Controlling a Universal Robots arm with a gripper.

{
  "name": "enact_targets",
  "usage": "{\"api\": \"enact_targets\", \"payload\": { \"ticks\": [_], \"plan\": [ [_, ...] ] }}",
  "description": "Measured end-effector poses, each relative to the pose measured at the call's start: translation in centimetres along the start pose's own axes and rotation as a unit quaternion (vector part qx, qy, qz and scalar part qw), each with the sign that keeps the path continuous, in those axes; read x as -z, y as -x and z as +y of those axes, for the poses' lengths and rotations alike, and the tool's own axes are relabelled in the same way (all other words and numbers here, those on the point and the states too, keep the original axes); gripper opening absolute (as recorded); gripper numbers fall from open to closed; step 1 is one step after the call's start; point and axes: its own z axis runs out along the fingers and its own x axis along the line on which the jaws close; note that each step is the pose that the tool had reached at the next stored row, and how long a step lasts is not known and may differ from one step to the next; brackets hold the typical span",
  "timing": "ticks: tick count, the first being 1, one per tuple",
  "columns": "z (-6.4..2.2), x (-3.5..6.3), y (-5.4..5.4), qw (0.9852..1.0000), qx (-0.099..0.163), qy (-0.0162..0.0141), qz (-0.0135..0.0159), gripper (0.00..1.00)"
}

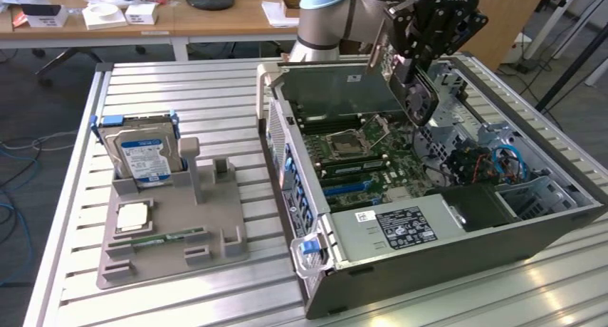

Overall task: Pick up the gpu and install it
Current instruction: 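Pick up the gpu and move the gpu toward the slot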

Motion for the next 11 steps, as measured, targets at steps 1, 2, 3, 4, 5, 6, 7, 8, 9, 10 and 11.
{"api": "enact_targets", "payload": {
  "ticks": [1, 2, 3, 4, 5, 6, 7, 8, 9, 10, 11],
  "plan": [
    [0.0, 0.0, 0.0, 1.0, 0.0, 0.0, 0.0, 0.26],
    [0.0, 0.0, 0.01, 1.0, 0.0, 0.0, 0.0, 0.26],
    [0.0, 0.0, 0.11, 1.0, 0.0, 0.0, 0.0, 0.26],
    [0.0, 0.0, 0.25, 1.0, 0.001, 0.0, 0.0, 0.26],
    [0.0, 0.0, 0.38, 1.0, 0.002, 0.0, 0.0001, 0.26],
    [0.0, 0.0, 0.53, 1.0, 0.002, 0.0001, 0.0001, 0.26],
    [0.0, 0.01, 0.66, 1.0, 0.002, 0.0001, 0.0001, 0.26],
    [0.0, 0.01, 0.73, 1.0, 0.002, 0.0001, 0.0001, 0.26],
    [0.0, 0.01, 0.73, 1.0, 0.002, 0.0001, 0.0001, 0.26],
    [0.0, 0.01, 0.73, 1.0, 0.002, 0.0001, 0.0001, 0.26],
    [0.0, 0.01, 0.73, 1.0, 0.002, 0.0001, 0.0001, 0.26]
  ]
}}
